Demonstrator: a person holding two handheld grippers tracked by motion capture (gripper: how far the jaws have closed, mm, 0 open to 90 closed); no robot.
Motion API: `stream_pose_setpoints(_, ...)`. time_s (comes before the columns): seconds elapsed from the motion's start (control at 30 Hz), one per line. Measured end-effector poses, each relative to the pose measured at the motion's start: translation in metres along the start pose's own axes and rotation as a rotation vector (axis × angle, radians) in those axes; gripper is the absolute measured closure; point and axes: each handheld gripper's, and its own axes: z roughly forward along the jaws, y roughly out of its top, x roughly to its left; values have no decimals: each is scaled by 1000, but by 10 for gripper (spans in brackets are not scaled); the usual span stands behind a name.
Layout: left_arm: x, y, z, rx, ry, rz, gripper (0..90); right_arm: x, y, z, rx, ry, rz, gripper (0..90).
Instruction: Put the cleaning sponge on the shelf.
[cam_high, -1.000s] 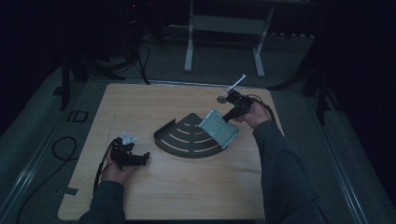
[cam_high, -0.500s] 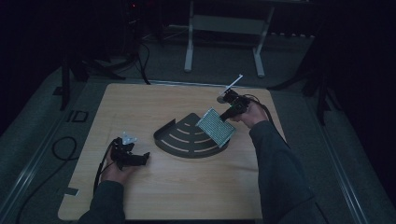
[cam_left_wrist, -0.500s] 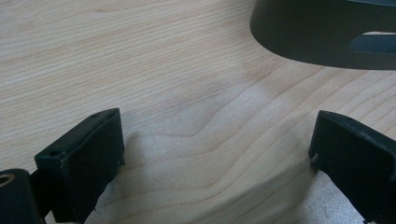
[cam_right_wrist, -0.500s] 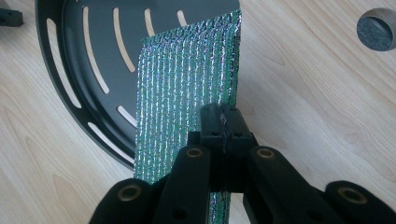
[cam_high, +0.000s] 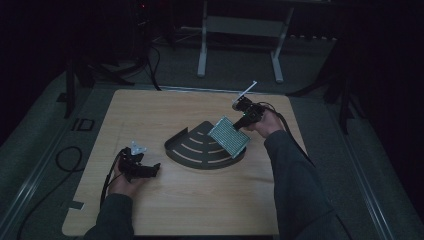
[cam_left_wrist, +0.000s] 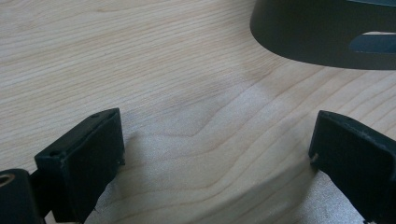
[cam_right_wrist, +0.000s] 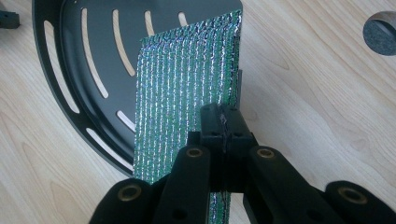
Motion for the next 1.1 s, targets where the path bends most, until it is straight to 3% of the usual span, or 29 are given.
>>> stream_pose_setpoints(0.4, 0, 0, 0, 0, 0, 0, 35, 5, 0, 16, 12, -7, -16, 896)
stream_pose_setpoints(0.9, 0, 0, 0, 0, 0, 0, 35, 2, 2, 17, -12, -24, 9, 896)
stream_pose_setpoints(1.1, 0, 0, 0, 0, 0, 0, 35, 5, 2, 24, 12, -37, -4, 896)
